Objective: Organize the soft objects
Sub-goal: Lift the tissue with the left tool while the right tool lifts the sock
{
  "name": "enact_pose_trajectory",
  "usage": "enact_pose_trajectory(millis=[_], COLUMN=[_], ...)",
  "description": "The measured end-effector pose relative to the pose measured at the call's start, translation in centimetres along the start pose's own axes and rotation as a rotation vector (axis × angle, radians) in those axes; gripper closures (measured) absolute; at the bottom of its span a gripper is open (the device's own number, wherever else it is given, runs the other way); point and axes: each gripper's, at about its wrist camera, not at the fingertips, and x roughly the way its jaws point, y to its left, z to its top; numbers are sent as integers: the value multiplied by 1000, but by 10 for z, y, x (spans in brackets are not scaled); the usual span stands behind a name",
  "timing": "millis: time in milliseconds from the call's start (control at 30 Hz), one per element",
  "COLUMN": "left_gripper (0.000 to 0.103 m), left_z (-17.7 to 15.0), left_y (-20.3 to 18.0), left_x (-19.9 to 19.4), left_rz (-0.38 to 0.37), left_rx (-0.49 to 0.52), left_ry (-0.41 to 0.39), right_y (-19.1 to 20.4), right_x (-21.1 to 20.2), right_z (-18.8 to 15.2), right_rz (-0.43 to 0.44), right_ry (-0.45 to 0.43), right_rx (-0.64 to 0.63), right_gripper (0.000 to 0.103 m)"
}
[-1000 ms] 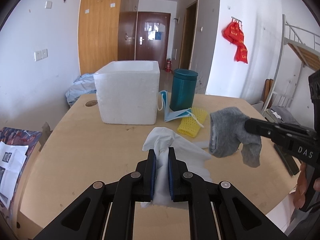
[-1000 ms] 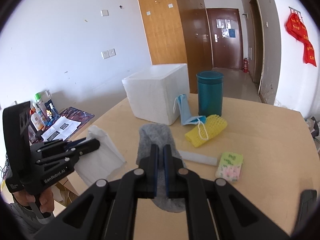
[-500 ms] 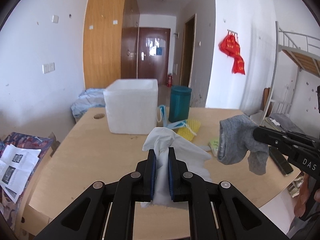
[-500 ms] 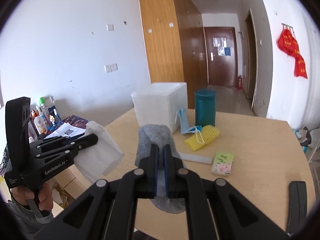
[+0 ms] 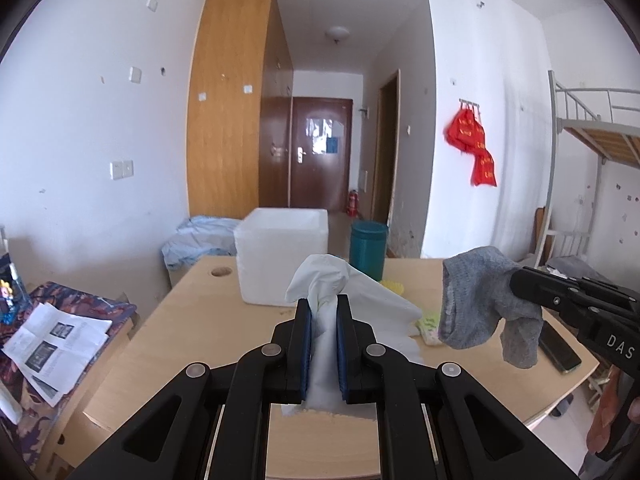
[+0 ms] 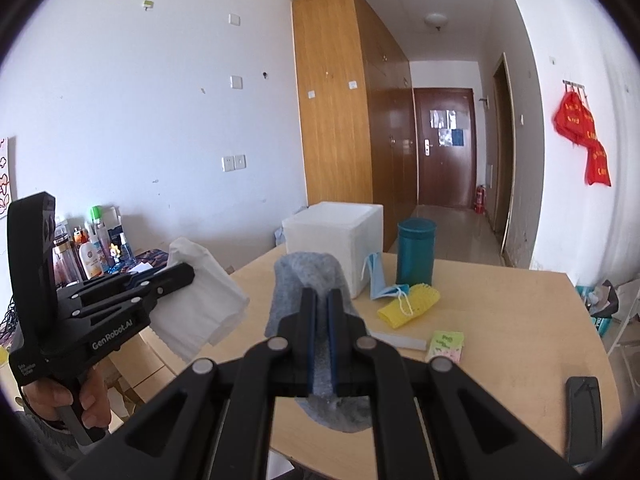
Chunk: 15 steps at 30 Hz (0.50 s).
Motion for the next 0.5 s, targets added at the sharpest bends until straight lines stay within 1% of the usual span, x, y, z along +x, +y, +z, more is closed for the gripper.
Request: enact_pose_trajectory(millis=[200, 500], left_gripper=[92, 92], left_z=[7, 23], left_y=[7, 16], left_x=[5, 34], left_rz=[26, 42], left_rx=[-12, -16], left_ry=[-14, -7], right_y=[1, -1], right_x=[9, 41], right_z=[9, 28], right_rz=[5, 27], right_ry=[-19, -20], right_rx=[-6, -11], right_gripper=[95, 95])
